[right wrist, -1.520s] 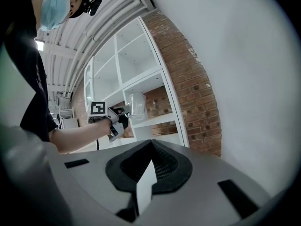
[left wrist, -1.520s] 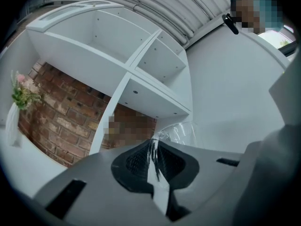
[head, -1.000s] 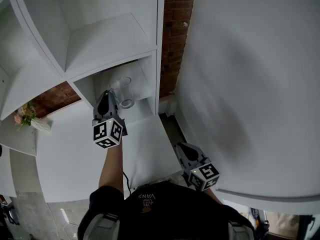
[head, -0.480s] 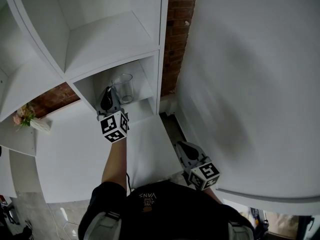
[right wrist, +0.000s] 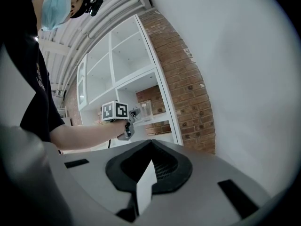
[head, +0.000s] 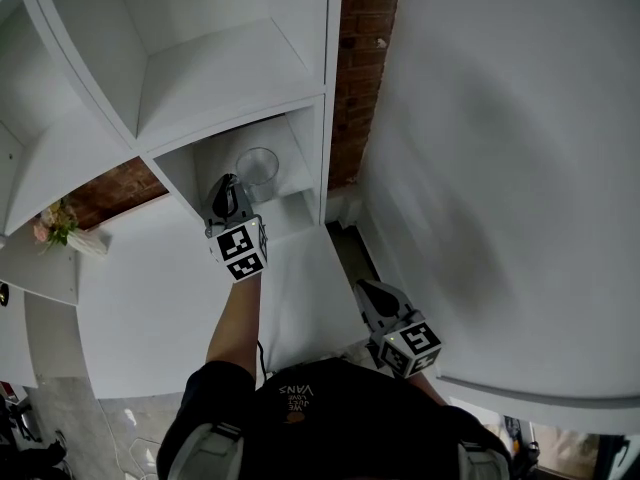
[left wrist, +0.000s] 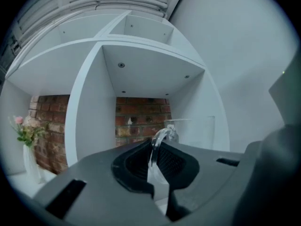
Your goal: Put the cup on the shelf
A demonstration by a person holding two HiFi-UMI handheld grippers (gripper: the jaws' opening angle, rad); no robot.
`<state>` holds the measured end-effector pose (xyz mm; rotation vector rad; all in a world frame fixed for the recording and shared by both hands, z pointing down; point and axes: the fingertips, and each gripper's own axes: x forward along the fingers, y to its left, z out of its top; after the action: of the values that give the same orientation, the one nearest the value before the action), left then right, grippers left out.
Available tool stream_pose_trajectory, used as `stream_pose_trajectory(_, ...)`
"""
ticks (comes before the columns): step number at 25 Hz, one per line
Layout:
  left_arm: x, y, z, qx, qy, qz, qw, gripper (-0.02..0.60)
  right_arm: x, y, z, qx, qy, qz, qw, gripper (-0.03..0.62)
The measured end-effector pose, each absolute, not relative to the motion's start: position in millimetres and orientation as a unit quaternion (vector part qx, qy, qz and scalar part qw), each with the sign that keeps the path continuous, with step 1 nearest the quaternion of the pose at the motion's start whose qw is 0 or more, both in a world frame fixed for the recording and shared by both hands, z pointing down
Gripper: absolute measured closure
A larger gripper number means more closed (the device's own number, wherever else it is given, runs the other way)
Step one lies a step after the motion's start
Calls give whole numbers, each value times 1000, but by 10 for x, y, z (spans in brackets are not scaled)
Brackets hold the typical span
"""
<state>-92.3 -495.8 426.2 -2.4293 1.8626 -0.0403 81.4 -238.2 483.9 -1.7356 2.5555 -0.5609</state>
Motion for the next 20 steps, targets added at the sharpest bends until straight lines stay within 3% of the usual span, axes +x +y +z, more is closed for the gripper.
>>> stream_pose_trajectory(20, -882, -4869, 4381, -823, 568, -16, -17, 560, 755, -2306, 4864, -536, 825, -181, 7, 599)
